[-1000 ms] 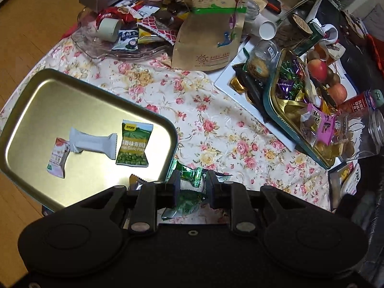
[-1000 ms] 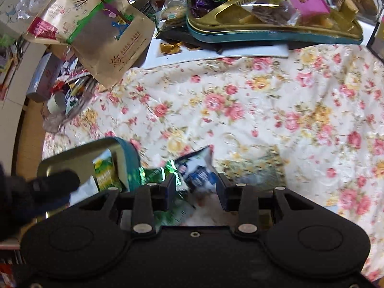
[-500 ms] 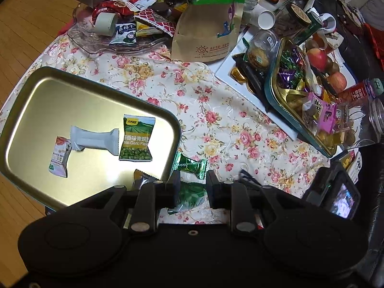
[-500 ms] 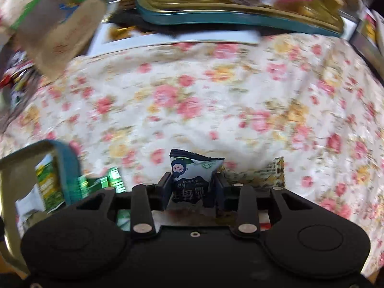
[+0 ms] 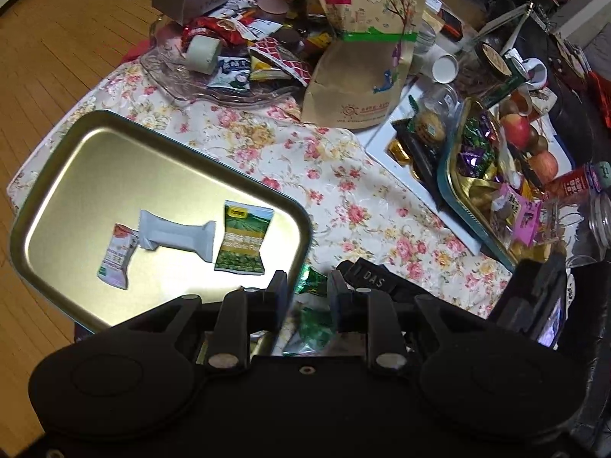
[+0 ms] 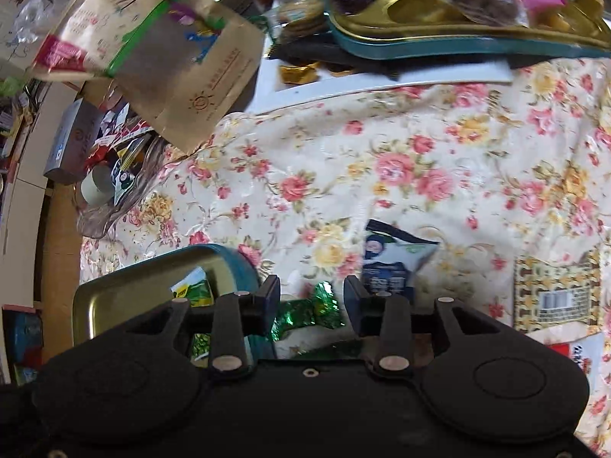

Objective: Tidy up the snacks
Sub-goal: 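Grasp the grey-green foil packet with the left gripper and lift it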

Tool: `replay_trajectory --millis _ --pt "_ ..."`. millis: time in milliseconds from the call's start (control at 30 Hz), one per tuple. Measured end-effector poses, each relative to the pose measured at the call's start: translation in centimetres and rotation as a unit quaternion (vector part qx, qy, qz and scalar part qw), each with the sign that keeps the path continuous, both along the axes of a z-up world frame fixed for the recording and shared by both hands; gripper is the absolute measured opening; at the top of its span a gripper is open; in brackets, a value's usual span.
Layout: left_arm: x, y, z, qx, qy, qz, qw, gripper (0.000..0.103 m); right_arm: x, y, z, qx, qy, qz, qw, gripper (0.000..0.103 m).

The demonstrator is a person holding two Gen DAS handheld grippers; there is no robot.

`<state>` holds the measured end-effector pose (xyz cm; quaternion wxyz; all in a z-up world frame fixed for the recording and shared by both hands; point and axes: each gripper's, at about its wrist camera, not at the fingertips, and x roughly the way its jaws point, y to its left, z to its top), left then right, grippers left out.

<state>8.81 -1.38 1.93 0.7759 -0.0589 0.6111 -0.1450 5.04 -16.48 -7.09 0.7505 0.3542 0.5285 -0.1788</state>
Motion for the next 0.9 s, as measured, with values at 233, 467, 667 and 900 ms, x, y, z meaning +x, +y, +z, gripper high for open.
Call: replay_trajectory --millis 233,467,667,900 --pt "0.7 2.0 -0.1 0.001 0.003 0.015 0.9999 0.032 1.8 2.2 -2.4 -0.022 0.041 0.026 0.999 0.040" --pt "0.7 1.4 -0.3 0.002 0.014 -0.007 0.9999 0.032 0.4 4.7 -2.4 -0.098 0.069 0.142 0.983 0.035" --pt "-0.5 -1.1 -1.1 0.014 0.029 -0.064 0.9975 0.032 -2.8 3.2 -2.4 -0.139 0.099 0.163 0.972 0.035" --pt "-3.1 -5.1 -2.9 0.031 0.047 -0.138 0.9888 0.032 -7.3 -3.0 -2.0 -0.129 0.111 0.110 0.979 0.034"
